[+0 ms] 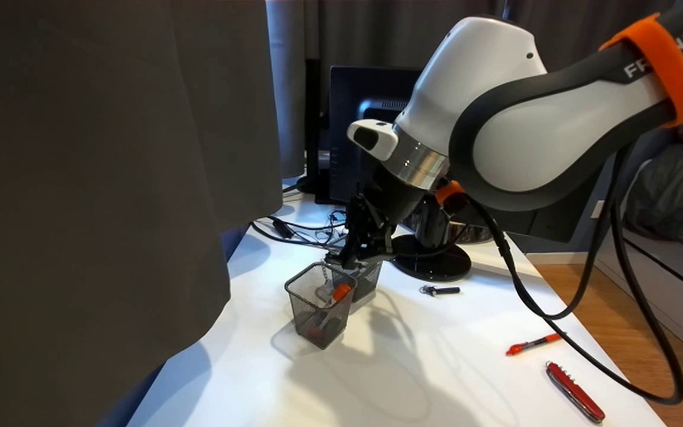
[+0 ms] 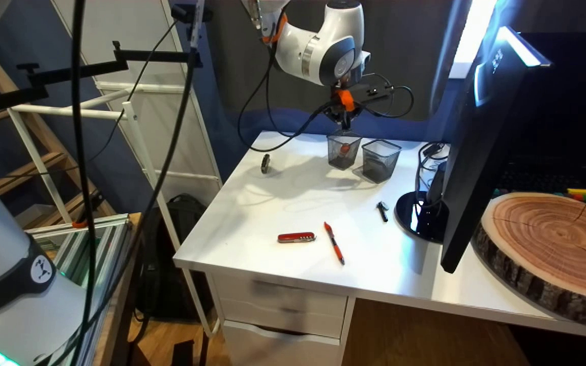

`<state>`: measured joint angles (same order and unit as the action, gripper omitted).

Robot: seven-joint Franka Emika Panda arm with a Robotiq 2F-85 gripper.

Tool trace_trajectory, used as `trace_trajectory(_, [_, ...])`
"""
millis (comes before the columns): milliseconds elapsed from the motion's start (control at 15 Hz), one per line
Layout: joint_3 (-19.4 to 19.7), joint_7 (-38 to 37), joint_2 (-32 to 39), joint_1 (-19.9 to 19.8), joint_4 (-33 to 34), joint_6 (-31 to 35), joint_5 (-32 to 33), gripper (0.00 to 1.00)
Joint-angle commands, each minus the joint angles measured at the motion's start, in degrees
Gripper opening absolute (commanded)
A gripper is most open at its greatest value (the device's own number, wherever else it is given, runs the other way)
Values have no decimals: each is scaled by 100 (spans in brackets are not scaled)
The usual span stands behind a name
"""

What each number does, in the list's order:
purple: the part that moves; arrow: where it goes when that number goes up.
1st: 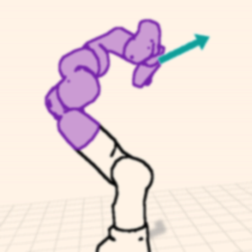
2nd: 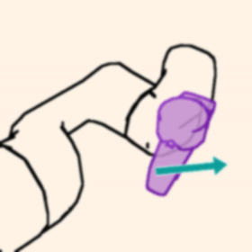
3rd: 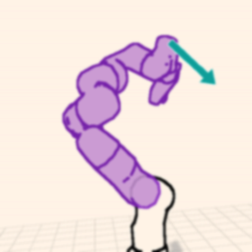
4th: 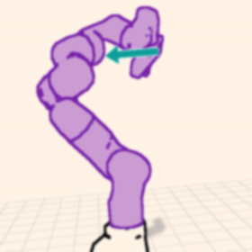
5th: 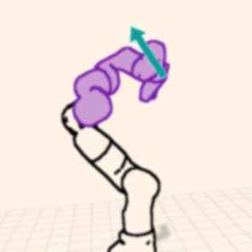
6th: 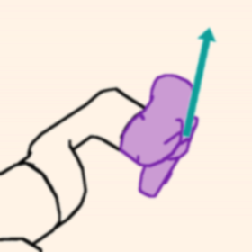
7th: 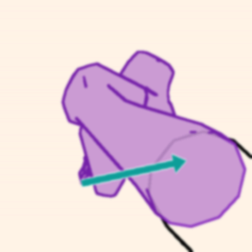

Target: Pick up the keychain from the table and put it in the gray pen holder on the left

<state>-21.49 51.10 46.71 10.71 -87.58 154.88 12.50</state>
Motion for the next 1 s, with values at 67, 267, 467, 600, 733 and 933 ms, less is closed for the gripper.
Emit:
trace_trajectory(67, [-388,1176,604,-201,575,-114,-105,4])
trace_trajectory(267, [-444,1683,808,-186,887,-182,-140,4])
trace_trajectory(467, [-535,2145,995,-157,1161,-331,-212,4])
trace_trajectory(600, [-494,2329,1051,-79,1310,-471,-242,42])
trace_trajectory(733, [-419,2410,1078,-11,1415,-561,-265,48])
trace_trajectory(933, [-369,2486,1039,29,1442,-615,-276,70])
